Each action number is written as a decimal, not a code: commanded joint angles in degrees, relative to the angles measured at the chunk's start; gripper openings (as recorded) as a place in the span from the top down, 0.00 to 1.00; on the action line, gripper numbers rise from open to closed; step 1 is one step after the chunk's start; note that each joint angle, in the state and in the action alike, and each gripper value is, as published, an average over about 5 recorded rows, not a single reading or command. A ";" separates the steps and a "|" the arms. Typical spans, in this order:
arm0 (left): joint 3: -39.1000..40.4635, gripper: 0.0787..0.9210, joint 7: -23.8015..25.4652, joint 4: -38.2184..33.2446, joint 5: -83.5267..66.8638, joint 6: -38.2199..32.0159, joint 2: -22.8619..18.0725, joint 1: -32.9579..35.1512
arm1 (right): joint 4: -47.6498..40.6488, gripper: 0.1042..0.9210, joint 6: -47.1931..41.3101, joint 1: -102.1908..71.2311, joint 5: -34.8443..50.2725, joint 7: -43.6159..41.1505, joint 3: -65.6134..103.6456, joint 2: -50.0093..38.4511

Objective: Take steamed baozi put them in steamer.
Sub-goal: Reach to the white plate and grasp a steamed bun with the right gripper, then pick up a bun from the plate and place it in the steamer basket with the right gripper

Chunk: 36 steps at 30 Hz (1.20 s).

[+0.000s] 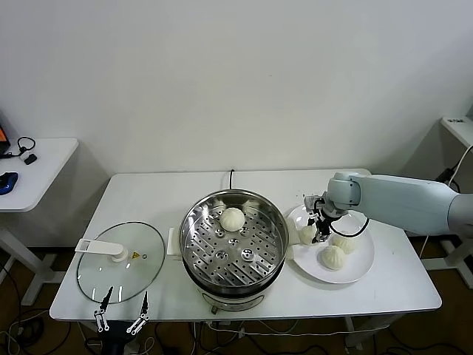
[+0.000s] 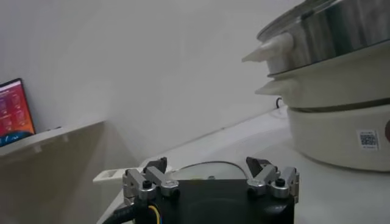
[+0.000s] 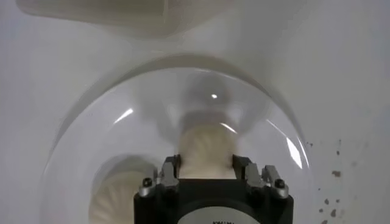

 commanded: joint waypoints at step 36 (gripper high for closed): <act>1.32 0.12 0.27 -2.45 1.06 0.16 -2.80 1.38 | 24.61 0.43 -14.13 40.25 46.11 5.55 -7.30 24.09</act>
